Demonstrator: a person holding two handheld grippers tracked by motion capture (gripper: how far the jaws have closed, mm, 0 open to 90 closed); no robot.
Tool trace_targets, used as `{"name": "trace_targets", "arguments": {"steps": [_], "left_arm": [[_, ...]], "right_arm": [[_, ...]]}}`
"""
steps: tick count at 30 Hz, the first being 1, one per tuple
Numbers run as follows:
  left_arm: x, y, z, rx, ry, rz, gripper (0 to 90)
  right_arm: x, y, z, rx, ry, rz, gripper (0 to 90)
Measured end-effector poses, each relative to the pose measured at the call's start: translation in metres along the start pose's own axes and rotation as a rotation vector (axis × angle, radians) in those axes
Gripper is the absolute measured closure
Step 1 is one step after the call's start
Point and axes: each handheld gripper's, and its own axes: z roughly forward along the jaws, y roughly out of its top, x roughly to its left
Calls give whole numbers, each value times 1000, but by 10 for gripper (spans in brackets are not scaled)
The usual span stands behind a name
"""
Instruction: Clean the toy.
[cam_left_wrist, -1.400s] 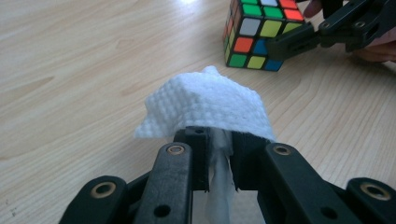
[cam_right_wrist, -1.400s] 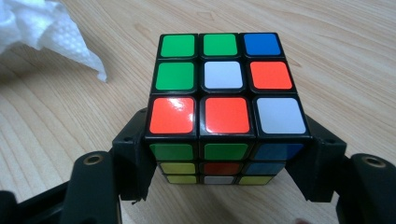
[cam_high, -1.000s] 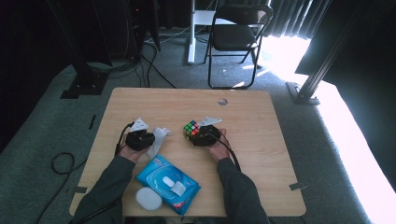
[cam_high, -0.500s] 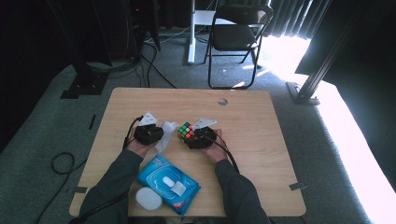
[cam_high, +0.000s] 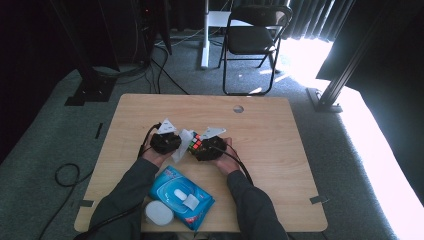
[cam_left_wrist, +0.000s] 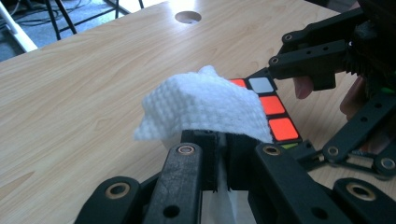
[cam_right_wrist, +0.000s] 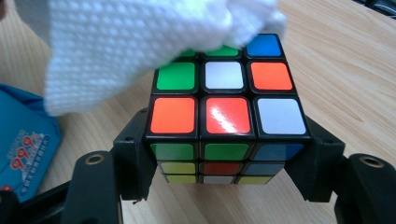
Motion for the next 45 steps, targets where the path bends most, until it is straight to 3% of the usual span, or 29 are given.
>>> {"name": "trace_targets", "arguments": {"steps": [5,9,23,27,33,36,42,44,45], "left_arm": [[-10,3,1,20,-11,58,856],[-16,6,2,22,-47,83,855],[-28,11,7,21,-107,141,853],[-29,11,8,15,-120,138,854],[-29,12,8,14,-86,152,854],[-24,12,7,6,-50,137,854],[-16,11,4,-5,-20,114,854],[-13,11,4,-7,21,108,854],[-13,11,4,-7,21,108,854]], "right_arm": [[2,3,2,1,2,11,342],[2,5,3,-2,-3,12,342],[3,6,2,-3,-3,7,342],[4,7,1,-7,-5,1,342],[6,7,0,-13,2,-4,342],[8,7,0,-15,9,-11,342],[10,6,-1,-24,14,-15,343],[10,6,-1,-26,16,-17,343],[10,6,-1,-26,16,-17,343]]}}
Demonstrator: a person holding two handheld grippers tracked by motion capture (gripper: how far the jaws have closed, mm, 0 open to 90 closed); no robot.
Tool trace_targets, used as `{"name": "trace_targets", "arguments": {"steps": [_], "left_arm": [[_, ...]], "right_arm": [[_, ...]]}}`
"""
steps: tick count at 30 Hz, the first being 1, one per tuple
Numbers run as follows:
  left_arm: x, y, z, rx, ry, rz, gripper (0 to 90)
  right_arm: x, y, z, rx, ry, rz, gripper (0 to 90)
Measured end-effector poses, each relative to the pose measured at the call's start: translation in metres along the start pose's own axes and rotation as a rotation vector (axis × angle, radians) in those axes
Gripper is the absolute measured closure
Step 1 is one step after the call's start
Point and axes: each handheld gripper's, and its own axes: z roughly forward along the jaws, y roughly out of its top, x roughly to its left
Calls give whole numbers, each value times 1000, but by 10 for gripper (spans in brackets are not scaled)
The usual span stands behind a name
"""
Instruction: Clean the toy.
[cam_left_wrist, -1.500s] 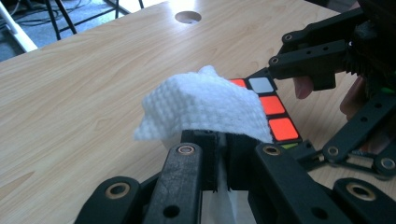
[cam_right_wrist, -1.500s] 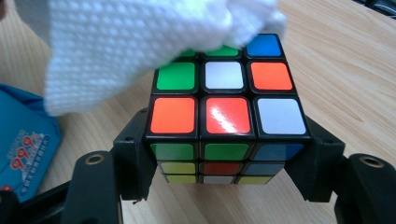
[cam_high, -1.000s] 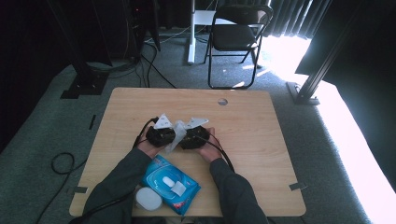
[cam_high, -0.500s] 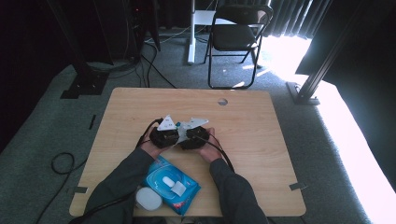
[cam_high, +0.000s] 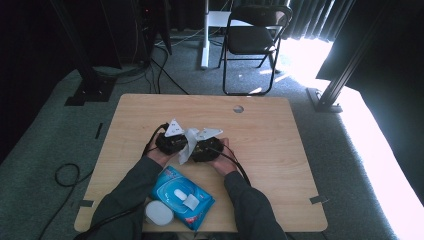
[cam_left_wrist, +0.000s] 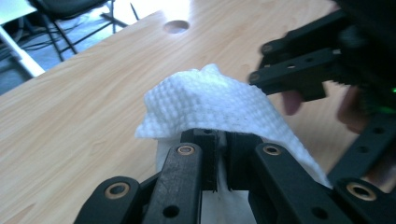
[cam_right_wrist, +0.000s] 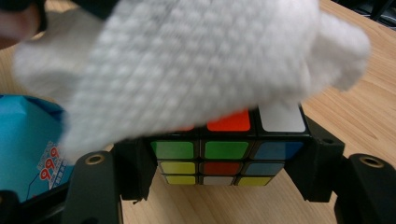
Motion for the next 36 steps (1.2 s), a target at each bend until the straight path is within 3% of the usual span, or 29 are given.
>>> {"name": "trace_targets", "arguments": {"steps": [2,11,21,23,27,28,29,36], "left_arm": [[6,-3,-2,-6,18,-21,854],[14,-6,-6,-1,75,-46,854],[12,-7,-7,-7,72,-48,853],[10,-6,-9,-40,31,-65,853],[4,-3,-8,-32,30,-31,852],[-2,1,-4,-13,29,4,852],[-2,3,-1,-4,32,9,852],[3,2,1,-14,56,-31,850]], "right_arm": [[0,-1,-2,-2,1,2,343],[-5,-2,-7,-24,-1,24,343],[-12,-3,-13,-30,-15,44,343],[-12,-3,-13,-22,-21,39,343],[-12,-4,-11,-19,-25,44,343],[-9,-3,-9,-19,-20,36,343],[-7,-3,-8,-17,-18,32,343],[-2,-1,-7,-12,1,4,343]]}}
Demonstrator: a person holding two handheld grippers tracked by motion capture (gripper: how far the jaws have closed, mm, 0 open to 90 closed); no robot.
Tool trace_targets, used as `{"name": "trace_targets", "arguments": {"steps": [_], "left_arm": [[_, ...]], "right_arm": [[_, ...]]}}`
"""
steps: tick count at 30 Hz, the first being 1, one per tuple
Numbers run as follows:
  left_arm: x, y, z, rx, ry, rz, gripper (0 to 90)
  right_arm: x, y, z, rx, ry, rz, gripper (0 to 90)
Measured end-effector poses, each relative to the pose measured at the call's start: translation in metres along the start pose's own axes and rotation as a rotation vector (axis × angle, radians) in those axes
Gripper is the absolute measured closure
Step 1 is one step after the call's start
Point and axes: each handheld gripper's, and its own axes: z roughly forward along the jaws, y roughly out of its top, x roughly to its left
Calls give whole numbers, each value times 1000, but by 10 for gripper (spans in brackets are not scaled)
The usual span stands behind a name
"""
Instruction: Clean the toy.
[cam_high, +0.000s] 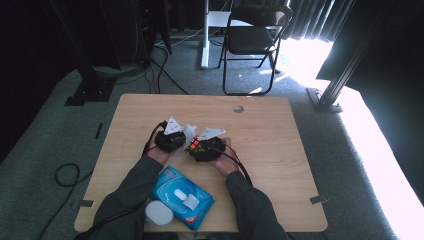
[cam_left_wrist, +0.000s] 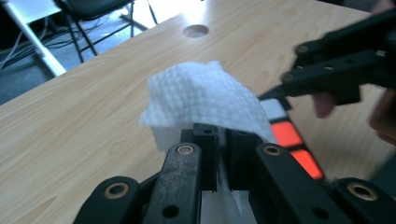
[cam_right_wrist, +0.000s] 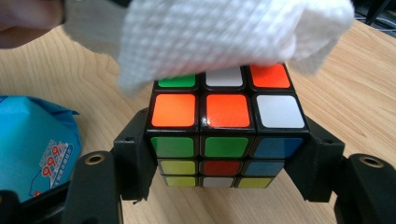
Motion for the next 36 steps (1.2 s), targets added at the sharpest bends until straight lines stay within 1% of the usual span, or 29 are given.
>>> {"name": "trace_targets", "arguments": {"steps": [2,3,4,5,6,7,9,10,11,12,13,14,15,19,21,23,25,26,31,32,33,36], "left_arm": [[2,0,1,4,21,-13,850],[3,0,1,3,23,-24,850],[3,0,1,3,20,-25,850],[2,0,1,6,17,-18,850],[0,0,1,7,7,-10,850],[-5,2,1,13,-10,21,850],[-5,2,1,13,-10,21,850],[-10,4,2,17,-36,46,850],[-11,5,2,21,-46,55,850],[-16,6,3,26,-59,76,851],[-18,6,3,26,-76,82,850],[-18,6,3,26,-76,82,851],[-22,6,3,24,-95,94,851],[-28,7,4,25,-133,119,850],[-30,7,4,24,-140,128,850],[-31,7,3,16,-132,133,850],[-29,7,2,14,-101,132,851],[-27,6,2,12,-96,123,851],[-14,2,-1,13,-33,83,851],[-14,2,-1,13,-33,83,851],[-10,0,-3,9,-16,67,851],[-6,-4,-6,9,8,51,850]], "right_arm": [[2,0,0,1,17,-13,343],[3,1,0,2,24,-22,343],[3,1,0,2,24,-22,343],[5,2,1,9,25,-33,343],[5,2,1,9,25,-33,343],[6,2,3,11,28,-30,343],[5,2,3,12,28,-27,343],[5,3,4,8,29,-21,343],[5,3,4,8,28,-20,343],[5,3,4,11,27,-20,343],[5,3,5,15,23,-19,343],[5,3,5,15,23,-19,343],[4,2,5,16,23,-16,343],[4,2,6,15,14,-6,343],[3,2,5,10,12,3,343],[2,1,4,6,14,7,343],[1,1,3,5,14,8,343],[1,1,3,3,17,8,343],[0,-1,0,3,17,6,343],[0,-1,0,3,17,6,343],[-1,-1,0,1,16,6,342],[-2,-1,-1,-2,13,14,343]]}}
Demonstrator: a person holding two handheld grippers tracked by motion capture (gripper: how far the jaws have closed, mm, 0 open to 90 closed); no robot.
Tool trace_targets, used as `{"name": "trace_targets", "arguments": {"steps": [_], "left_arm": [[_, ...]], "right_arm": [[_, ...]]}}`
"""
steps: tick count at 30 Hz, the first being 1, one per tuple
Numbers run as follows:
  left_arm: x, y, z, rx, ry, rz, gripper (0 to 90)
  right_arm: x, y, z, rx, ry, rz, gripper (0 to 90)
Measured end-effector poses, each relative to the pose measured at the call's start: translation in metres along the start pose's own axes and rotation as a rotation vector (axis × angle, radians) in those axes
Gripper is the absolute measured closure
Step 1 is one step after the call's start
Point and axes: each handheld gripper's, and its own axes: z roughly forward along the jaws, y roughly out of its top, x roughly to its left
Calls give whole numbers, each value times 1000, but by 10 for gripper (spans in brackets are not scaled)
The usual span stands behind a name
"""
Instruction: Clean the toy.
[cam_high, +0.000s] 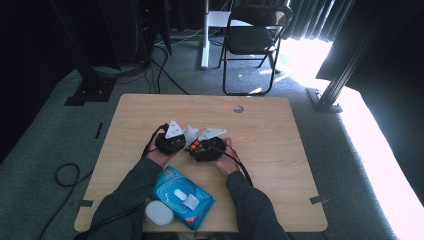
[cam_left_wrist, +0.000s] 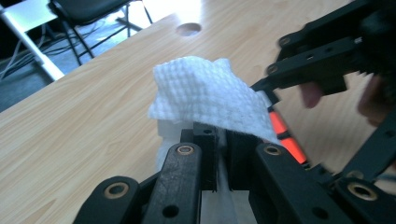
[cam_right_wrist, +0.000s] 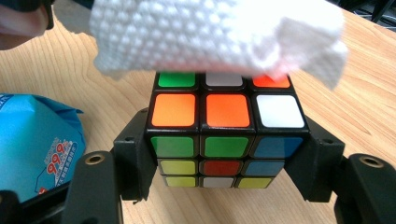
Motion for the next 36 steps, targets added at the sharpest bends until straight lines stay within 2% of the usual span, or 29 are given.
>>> {"name": "trace_targets", "arguments": {"steps": [3,9,13,21,26,29,33,36], "left_arm": [[3,-4,-2,-1,14,-16,850],[6,-9,-7,2,25,-24,850],[5,-11,-12,-8,22,-25,850],[3,-18,-12,8,9,-18,849],[-2,-20,-6,54,-13,16,848],[-5,-22,0,87,-21,40,848],[-6,-23,2,94,-34,31,848],[-6,-23,4,107,-41,41,848]], "right_arm": [[0,0,0,-1,-1,1,343],[-2,0,-1,-10,0,17,343],[-5,0,-3,-15,-11,31,343],[-11,1,-7,-36,-42,77,343],[-12,2,-7,-42,-59,101,343],[-13,5,-8,-72,-45,136,343],[-13,10,-10,-80,-51,133,343],[-14,12,-12,-99,-50,147,343]]}}
